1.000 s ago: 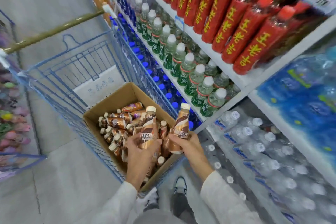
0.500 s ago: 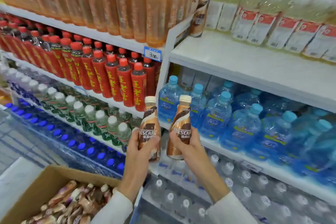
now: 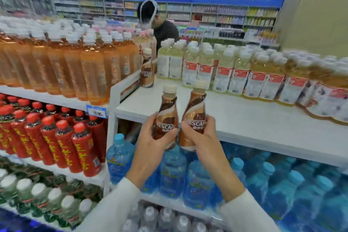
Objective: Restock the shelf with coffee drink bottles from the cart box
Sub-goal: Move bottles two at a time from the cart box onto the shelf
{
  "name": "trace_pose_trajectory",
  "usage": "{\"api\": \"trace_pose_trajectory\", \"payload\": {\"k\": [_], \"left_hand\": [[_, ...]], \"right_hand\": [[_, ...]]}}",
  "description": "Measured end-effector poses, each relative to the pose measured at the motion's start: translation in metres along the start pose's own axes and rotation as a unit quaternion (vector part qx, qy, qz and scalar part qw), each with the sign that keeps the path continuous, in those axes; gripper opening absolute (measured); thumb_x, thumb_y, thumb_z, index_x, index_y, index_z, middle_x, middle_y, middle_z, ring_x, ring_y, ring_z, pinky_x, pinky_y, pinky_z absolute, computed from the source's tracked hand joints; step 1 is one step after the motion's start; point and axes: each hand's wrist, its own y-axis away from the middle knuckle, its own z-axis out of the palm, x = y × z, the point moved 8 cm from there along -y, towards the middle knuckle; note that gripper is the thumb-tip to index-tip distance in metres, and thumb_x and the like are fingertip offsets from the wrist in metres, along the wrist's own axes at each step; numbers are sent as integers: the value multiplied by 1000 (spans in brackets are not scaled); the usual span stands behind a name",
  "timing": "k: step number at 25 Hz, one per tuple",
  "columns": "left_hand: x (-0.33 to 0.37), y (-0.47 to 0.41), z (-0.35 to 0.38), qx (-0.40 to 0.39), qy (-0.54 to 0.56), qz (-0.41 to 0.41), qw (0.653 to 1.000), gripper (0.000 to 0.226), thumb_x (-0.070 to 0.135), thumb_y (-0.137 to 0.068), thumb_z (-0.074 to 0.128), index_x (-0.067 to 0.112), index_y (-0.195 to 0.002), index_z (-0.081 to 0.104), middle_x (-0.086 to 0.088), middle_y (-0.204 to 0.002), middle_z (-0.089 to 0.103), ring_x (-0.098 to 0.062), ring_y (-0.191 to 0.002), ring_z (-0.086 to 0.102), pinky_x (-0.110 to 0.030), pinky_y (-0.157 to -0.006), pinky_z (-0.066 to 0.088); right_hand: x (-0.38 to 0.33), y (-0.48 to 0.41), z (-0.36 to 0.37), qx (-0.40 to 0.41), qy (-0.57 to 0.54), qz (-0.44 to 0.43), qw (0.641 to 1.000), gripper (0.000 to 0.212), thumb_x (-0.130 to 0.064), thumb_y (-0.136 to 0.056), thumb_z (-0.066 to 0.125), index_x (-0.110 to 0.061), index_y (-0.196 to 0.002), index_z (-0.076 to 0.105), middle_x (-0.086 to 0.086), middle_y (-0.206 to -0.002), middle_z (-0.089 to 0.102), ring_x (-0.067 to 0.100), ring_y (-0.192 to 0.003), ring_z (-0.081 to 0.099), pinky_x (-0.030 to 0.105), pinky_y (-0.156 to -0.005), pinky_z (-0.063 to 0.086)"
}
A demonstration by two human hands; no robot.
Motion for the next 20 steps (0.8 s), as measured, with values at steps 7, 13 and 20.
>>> {"api": "trace_pose_trajectory", "payload": {"k": [7, 13, 20], "left_hand": [[11, -82, 34, -39, -65, 40, 996, 42, 31, -83, 78, 45, -119, 61, 15, -111, 74, -5, -106, 69, -44, -100, 55], [-7, -110, 37, -55, -106, 45, 992, 47, 24, -90, 76, 36, -130, 55, 18, -116, 70, 5, -104, 65, -35, -100, 53], [-11, -105, 32, -74, -137, 64, 986, 64, 43, -80, 83, 58, -130, 46, 31, -122, 60, 15, -111, 57, -7, -86, 45]], "right_hand": [[-34, -75, -14, 14, 78, -49, 996, 46, -18, -96, 69, -30, -121, 32, -6, -115, 62, -12, -82, 63, 7, -62, 49], [-8, -96, -15, 29, 128, -30, 991, 51, -12, -97, 67, -22, -126, 27, -2, -114, 58, -17, -79, 62, 5, -62, 47], [6, -91, -25, 57, 129, -22, 990, 75, -17, -91, 75, -24, -141, 20, -11, -126, 52, -19, -97, 60, 6, -80, 50]]}}
